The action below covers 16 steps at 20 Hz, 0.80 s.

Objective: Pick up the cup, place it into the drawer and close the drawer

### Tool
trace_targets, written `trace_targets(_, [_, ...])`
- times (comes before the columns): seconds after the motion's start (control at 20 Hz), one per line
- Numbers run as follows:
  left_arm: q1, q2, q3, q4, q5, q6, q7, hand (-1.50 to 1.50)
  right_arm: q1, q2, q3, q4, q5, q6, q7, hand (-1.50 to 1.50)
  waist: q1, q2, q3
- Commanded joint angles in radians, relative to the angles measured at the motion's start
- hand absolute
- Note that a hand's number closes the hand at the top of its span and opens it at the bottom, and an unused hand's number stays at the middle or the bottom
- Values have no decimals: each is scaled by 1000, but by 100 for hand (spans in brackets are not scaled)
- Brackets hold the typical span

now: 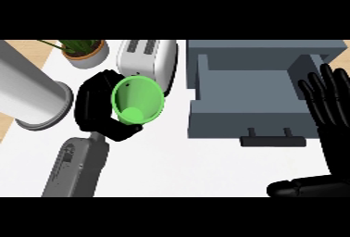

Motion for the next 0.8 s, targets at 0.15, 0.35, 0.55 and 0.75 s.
trace_targets(0.15, [-128,19,-20,-130,-11,103,200,150,-37,10,18,-44,29,-47,64,-150,-1,1,-1])
trace_targets(0.35, [-255,-7,-108,-82,-46,255,245,150,28,-20,-21,29,-7,45,-56,-150,-7,2,0])
trace_targets(0.55, [-337,11,-60,-29,-74,232,295,150,-84,-13,-11,62,9,-11,20,-150,-3,3,-1])
trace_targets(0.75, [-441,-7,-92,74,-75,300,275,150,34,13,4,9,25,8,-45,-150,-10,3,0])
